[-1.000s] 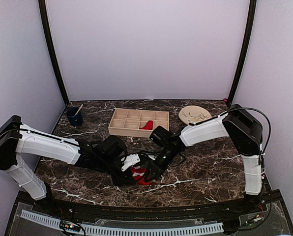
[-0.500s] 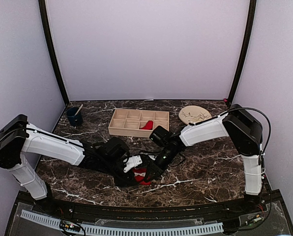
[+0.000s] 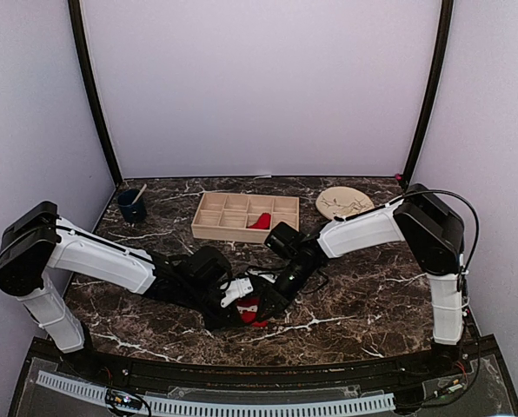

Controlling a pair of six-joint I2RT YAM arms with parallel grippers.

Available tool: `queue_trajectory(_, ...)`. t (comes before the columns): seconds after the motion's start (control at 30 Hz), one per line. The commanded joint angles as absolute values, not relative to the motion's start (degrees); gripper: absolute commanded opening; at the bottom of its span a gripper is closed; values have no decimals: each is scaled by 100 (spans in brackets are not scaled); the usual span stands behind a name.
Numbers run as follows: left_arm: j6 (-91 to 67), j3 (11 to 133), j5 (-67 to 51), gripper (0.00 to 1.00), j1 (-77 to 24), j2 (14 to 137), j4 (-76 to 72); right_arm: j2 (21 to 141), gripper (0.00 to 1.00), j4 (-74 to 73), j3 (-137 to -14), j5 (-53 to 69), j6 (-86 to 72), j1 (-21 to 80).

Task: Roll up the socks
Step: Roll the sock at the center of the board.

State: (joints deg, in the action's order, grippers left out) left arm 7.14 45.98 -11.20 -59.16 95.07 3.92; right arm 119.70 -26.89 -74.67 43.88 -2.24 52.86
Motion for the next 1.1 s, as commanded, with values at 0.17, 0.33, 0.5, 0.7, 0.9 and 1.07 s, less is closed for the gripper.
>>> queue_trajectory(0.17,105,4526,-1029,1,-5994,9791,415,12097,16,-2912,-7254,3915,-220,5281)
queue_trajectory(0.33,-331,4435,-1003,0,-5994,9772,227,11889,28,-2473,-6991,4069,-466,5112)
queue_trajectory(0.5,-577,4370,-1045,0,-5986,9821,183,11705,30,-2250,-6842,4159,-596,4988)
queue_trajectory(0.7,-738,4329,-1239,0,-5949,9908,287,11432,32,-1813,-6560,4199,-900,4850)
queue_trajectory(0.9,-920,4227,-1678,0,-5768,9910,290,11077,33,-1424,-6233,4078,-1076,4744)
queue_trajectory(1.07,-940,4349,-2125,0,-5581,10077,571,10729,33,-1148,-6026,3806,-1093,4737)
